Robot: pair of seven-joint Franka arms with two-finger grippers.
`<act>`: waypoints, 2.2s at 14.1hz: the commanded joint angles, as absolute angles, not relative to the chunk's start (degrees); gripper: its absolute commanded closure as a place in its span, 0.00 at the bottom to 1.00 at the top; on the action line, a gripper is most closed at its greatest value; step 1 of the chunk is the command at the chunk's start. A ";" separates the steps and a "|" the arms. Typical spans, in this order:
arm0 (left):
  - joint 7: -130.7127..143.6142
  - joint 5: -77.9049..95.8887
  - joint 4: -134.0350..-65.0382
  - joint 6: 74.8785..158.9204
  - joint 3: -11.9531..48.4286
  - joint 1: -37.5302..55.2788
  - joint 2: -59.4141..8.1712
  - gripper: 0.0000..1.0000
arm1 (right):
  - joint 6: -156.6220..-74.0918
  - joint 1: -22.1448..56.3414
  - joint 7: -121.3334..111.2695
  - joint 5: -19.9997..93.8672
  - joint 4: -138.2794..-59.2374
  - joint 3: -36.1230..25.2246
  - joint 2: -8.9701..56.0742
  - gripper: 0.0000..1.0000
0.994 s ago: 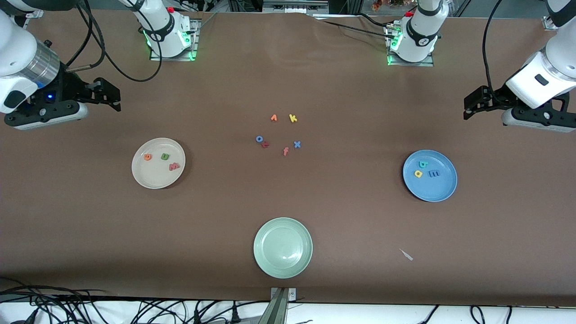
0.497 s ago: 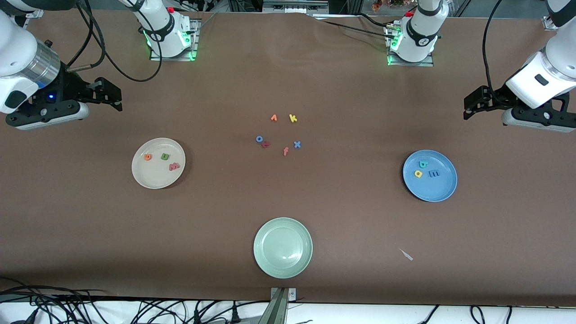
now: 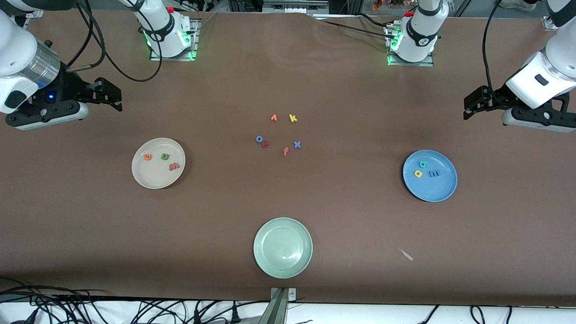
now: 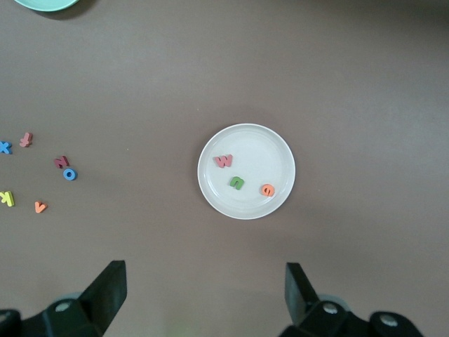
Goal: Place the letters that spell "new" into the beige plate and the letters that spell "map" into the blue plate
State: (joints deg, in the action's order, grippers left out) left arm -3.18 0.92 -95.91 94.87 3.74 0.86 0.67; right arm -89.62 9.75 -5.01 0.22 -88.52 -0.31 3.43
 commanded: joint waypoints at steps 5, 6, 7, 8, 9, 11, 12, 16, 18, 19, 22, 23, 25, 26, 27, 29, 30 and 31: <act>-4.22 1.49 -95.80 94.13 3.34 1.23 1.14 0.00 | -89.74 9.40 -5.71 1.32 -88.77 -0.35 4.22 0.00; -4.22 1.41 -95.80 94.13 3.34 1.23 1.14 0.00 | -89.65 9.23 -6.58 1.32 -88.77 -0.61 4.22 0.00; -4.22 1.41 -95.80 94.13 3.43 1.32 1.14 0.00 | -89.74 9.23 -7.29 1.41 -88.77 -1.49 4.22 0.00; -4.22 1.41 -95.80 94.13 3.43 1.32 1.14 0.00 | -89.91 9.23 -7.29 1.41 -88.77 -1.67 4.31 0.00; -4.22 1.41 -95.80 94.13 3.34 1.32 1.14 0.00 | -90.00 9.32 -7.29 1.49 -88.77 -1.67 4.31 0.00; -4.22 1.41 -95.80 94.13 3.43 1.32 1.14 0.00 | -90.09 9.23 -7.29 1.76 -88.59 -1.76 4.31 0.00; -4.22 1.41 -95.80 94.13 3.43 1.32 1.14 0.00 | -90.00 9.32 -7.29 2.37 -88.51 -1.67 4.31 0.00; -4.22 1.41 -95.80 94.13 3.43 1.32 1.14 0.00 | -90.26 9.40 -7.38 2.37 -88.51 -1.67 3.96 0.00; -4.22 1.41 -95.80 94.13 3.34 1.23 1.14 0.00 | -90.26 9.40 -7.38 2.46 -88.94 -1.58 4.30 0.00; -4.22 1.41 -95.80 94.13 3.43 1.23 1.14 0.00 | -90.00 9.49 -7.38 2.55 -89.29 -1.58 4.22 0.00; -4.31 1.49 -95.80 94.13 3.34 1.23 1.14 0.00 | -89.91 9.32 -7.56 2.20 -89.30 -1.06 3.96 0.00; -4.31 1.49 -95.80 94.13 3.34 1.23 1.14 0.00 | -90.09 8.53 -7.56 2.02 -89.21 0.25 3.96 0.00; -4.31 1.41 -95.80 94.13 3.34 1.23 1.14 0.00 | -90.17 5.72 -7.56 1.93 -89.21 2.98 3.87 0.00; -4.22 1.49 -95.80 94.13 3.34 1.23 1.14 0.00 | -90.09 5.54 -7.56 1.93 -89.21 2.99 3.78 0.00; -4.13 1.41 -95.80 94.13 3.43 1.23 1.14 0.00 | -89.74 5.54 -7.56 1.67 -89.12 2.99 3.52 0.00; -4.22 1.49 -95.80 94.13 3.34 1.23 1.14 0.00 | -89.38 5.54 -7.56 1.58 -88.86 2.90 3.52 0.00; -4.31 1.49 -95.80 94.13 3.34 1.14 1.14 0.00 | -89.30 5.54 -7.56 1.58 -88.77 2.90 3.43 0.00; -4.31 1.49 -95.80 94.13 3.34 1.14 1.14 0.00 | -89.21 5.54 -7.56 1.58 -88.77 2.90 3.34 0.00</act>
State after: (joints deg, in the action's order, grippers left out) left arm -3.18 0.92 -95.91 94.85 3.76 0.89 0.67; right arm -89.93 6.69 -6.75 1.40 -88.59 1.90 4.41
